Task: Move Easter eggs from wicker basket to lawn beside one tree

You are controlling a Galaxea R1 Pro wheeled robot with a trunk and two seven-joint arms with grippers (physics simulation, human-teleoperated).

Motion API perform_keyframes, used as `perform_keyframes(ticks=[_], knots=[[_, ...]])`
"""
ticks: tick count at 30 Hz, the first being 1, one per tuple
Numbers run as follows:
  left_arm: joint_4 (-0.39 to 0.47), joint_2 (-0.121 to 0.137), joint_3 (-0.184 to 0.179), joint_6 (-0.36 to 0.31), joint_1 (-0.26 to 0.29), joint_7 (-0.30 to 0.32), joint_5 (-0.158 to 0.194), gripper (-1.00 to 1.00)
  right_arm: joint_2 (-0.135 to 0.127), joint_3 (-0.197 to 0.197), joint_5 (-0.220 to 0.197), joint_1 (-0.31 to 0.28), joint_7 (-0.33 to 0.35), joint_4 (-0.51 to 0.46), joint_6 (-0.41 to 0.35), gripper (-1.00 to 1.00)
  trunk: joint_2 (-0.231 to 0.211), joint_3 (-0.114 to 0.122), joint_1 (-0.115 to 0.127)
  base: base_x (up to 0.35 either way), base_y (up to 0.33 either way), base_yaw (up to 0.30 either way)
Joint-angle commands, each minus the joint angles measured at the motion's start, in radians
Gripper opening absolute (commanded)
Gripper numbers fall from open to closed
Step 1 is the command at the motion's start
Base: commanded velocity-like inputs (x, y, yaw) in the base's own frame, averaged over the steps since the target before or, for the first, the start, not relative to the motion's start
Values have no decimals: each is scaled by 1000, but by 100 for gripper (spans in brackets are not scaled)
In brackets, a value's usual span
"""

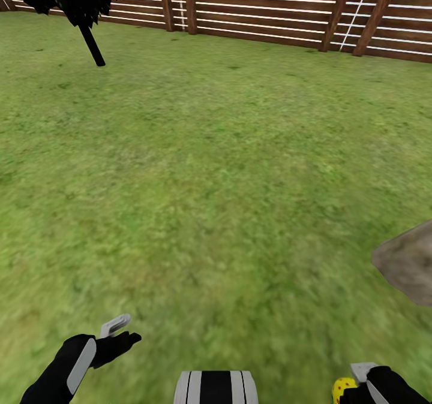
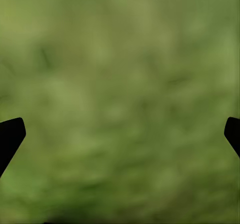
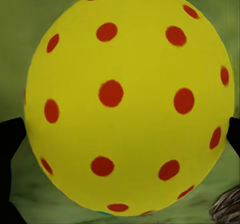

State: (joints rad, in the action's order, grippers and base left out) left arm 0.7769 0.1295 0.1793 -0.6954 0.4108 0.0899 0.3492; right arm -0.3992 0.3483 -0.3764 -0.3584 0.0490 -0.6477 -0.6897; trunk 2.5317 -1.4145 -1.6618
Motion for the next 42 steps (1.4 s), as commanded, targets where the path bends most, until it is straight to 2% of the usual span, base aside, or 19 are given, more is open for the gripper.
perform_keyframes(ticks=[1, 6, 14, 27, 42], knots=[[1, -1, 3, -6, 0, 5, -2, 100, -1, 3, 5, -1, 5, -1, -4, 100, 0, -1, 0, 0, 0, 0], [1, -1, 3, -6, 0, 5, -2, 100, 0, 4, 5, -1, 4, -1, -4, 100, 0, -1, 0, 0, 0, 0], [-1, -1, 3, -5, 0, 4, -2, 100, 0, 4, 5, -1, 5, -1, -4, 100, -2, 30, 4, -37, 0, 0], [-3, -11, 3, -3, 0, 4, -4, 100, 0, 3, 5, -1, 4, -1, -4, 100, -5, 81, 10, -332, 0, 0], [-7, -12, 2, 2, 0, 4, -4, 100, 0, 3, 5, -1, 5, -1, -4, 100, -8, 139, 16, -348, 0, 0]])
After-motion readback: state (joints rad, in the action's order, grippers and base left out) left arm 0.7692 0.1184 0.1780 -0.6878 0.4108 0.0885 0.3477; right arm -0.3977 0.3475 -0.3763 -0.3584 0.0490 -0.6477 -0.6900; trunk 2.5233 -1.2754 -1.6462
